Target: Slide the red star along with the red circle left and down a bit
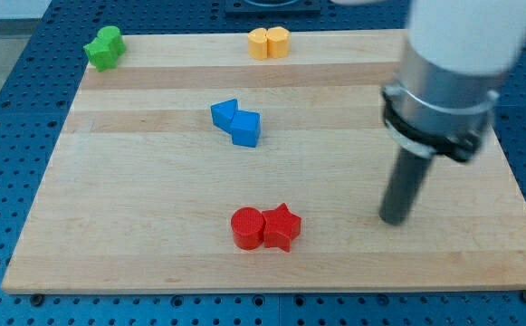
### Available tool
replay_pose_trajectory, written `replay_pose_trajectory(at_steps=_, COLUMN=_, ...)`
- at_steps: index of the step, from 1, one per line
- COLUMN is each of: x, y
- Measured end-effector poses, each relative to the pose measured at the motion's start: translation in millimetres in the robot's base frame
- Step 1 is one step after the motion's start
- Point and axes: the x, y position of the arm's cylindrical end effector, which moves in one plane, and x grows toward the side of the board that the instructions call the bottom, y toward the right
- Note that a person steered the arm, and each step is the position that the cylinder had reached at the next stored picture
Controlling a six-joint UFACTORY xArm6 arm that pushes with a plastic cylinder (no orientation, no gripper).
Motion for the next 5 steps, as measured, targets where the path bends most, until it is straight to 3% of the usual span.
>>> replay_pose_trajectory(at_steps=1, x=24.5, y=-23.8)
replay_pose_trajectory(at_steps=4, x=-40.1, y=-206.7)
replay_pose_trajectory(at_steps=5, x=-41.7, y=-189.6)
